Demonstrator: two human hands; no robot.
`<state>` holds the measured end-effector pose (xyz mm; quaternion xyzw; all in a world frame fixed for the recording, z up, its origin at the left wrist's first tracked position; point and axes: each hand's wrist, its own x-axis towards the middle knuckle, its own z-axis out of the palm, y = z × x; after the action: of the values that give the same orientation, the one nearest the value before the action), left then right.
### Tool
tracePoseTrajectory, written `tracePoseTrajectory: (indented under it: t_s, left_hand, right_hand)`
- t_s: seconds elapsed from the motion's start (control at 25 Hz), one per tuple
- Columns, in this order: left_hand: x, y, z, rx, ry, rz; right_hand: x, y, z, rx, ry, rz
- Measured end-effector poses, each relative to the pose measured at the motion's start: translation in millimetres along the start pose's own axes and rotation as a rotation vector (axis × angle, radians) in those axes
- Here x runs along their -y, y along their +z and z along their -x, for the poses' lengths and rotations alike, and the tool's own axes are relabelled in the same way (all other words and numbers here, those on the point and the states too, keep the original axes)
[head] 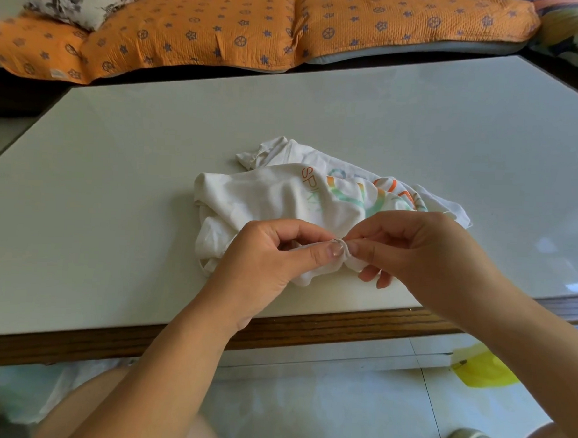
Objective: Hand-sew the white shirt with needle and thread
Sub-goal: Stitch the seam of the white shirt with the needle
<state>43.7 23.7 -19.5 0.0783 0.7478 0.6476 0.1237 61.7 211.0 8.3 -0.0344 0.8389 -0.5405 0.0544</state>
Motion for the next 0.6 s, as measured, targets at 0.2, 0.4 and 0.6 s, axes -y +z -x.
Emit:
tracePoseTrajectory:
  t_s: [0.2,0.4,0.6]
  left_hand:
    - [0.5,0.4,-0.6,0.024,-0.019,0.009]
    - [-0.1,0.5,-0.3,0.03,-0.032,0.018]
    - [-1.2,3.0,-0.2,0.025,-0.048,0.037]
  right_hand:
    - [1.4,0.2,1.4,0.007,0.004,0.0]
    - [2.3,-0.1,3.1,0.003,0.003,-0.044]
    - [3.2,4.6,6.1,-0.016,-0.06,0.015]
